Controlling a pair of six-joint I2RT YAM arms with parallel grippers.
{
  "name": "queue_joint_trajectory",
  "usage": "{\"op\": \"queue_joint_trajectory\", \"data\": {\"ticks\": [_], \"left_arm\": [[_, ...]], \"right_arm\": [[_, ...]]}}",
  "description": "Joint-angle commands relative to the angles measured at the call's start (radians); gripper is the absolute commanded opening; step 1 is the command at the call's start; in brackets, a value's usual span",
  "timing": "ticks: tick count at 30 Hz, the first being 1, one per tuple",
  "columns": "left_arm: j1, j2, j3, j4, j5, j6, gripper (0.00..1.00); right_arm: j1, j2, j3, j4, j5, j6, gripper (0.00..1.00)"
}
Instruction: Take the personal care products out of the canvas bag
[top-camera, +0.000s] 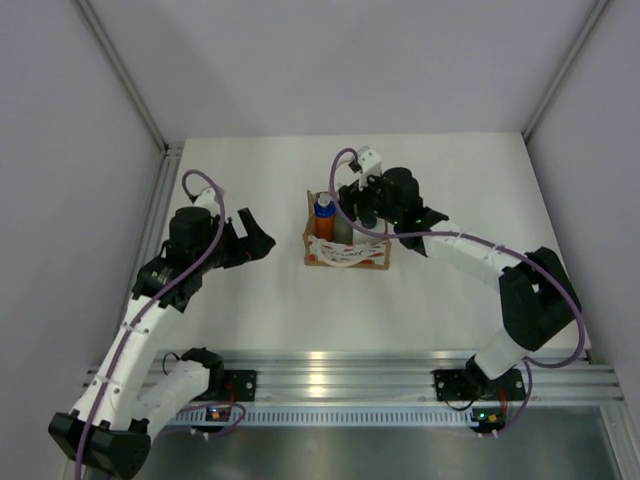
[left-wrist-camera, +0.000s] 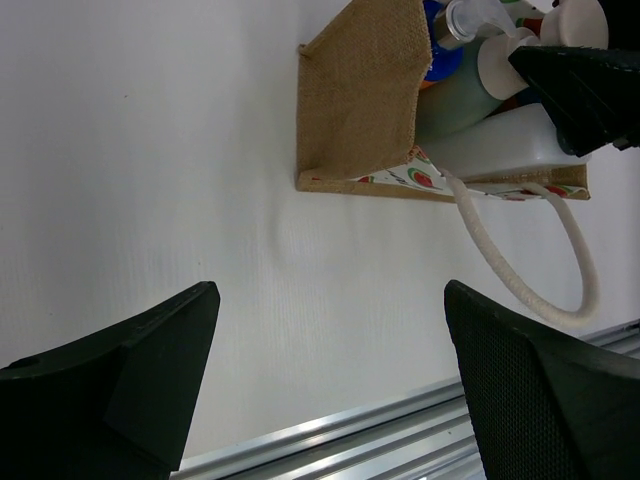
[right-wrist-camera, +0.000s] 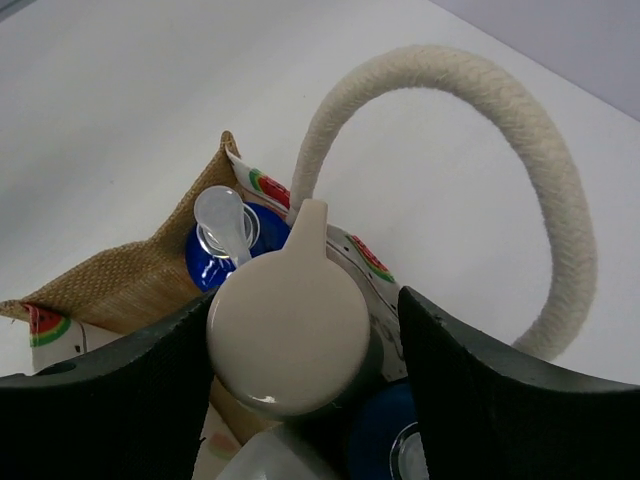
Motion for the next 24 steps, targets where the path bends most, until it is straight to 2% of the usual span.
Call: {"op": "queue_joint_trajectory", "data": {"ticks": [1,4,10,11,16,18,19,24], "left_arm": [[-0.003,-0.011,0.022,-0.02,-0.048,0.059,0.98],[-0.003,-0.027,0.04,-0.068,-0.114,0.096,0.98],[-0.003,-0.063,0.034,-0.121,-0.205,0.148,0.98],[-0.003,-0.07,0.028,-0.121,-0.205,0.145,0.98],[-0.003,-0.082,0.004,-0.118,-0.226,0.139,0.98],[-0.003,-0.083,-0.001,-0.117,-0.239,0.137,0.98],[-0.001,-0.083,-0.004,-0.118,-0.246,0.131,0.98],[-0.003,-0.093,-0.016,-0.117,-0.286,0.111,0.98]], "right_arm": [[0.013,0.034,0.047,0.112,-0.035,-0.03,0.67],[0.013,0.06,0.043,0.132,-0.045,-0.028,0.64],[0.011,0.086,0.046,0.147,-0.06,-0.035,0.46],[0.011,0.089,0.046,0.149,-0.068,-0.038,0.39],[0.011,0.079,0.04,0.157,-0.091,-0.039,0.23],[0.011,0.071,0.037,0.166,-0.109,-0.038,0.05],[0.011,0.068,0.037,0.172,-0.112,-0.036,0.0],[0.011,0.03,0.018,0.232,-0.101,0.002,0.0]]}}
